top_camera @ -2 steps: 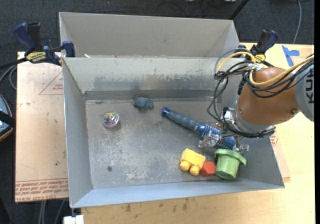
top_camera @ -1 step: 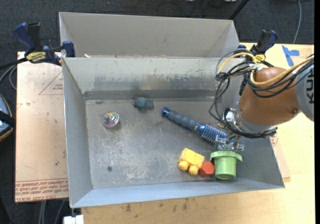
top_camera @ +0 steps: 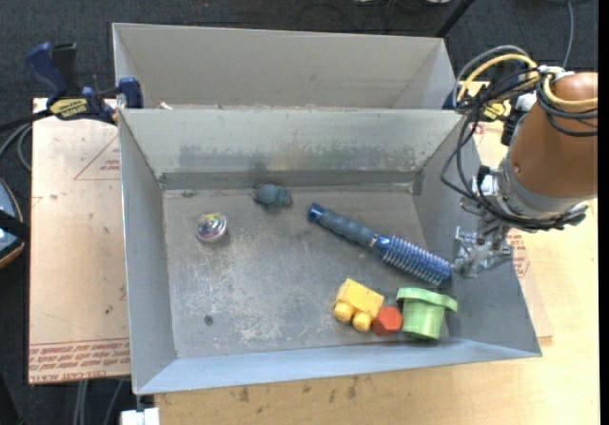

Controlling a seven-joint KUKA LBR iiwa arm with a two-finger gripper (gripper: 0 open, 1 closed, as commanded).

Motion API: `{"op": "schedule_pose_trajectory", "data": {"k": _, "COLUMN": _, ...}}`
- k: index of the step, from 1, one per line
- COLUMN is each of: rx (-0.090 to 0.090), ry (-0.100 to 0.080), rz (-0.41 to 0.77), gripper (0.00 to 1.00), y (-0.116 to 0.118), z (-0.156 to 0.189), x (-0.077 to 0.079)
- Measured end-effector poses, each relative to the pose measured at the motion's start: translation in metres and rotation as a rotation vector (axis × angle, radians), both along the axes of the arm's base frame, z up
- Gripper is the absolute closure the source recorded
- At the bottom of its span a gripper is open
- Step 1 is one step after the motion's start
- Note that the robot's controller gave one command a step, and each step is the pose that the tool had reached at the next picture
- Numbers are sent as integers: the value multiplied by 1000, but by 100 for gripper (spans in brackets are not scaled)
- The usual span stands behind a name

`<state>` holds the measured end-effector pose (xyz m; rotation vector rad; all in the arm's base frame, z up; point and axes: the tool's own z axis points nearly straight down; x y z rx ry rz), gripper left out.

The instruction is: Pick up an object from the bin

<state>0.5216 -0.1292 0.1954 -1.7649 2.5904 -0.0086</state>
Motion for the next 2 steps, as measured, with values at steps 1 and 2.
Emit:
{"op": "schedule_pose_trajectory", "data": {"k": 1, "rx": 4, "ry": 8, "rz": 2, "gripper": 0, "y": 1, "z": -5, "x": -1}}
{"op": "schedule_pose_trajectory", "data": {"k": 2, "rx": 6, "ry": 13, "rz": -53, "gripper": 0, "y": 48, "z": -118, "x": -14}}
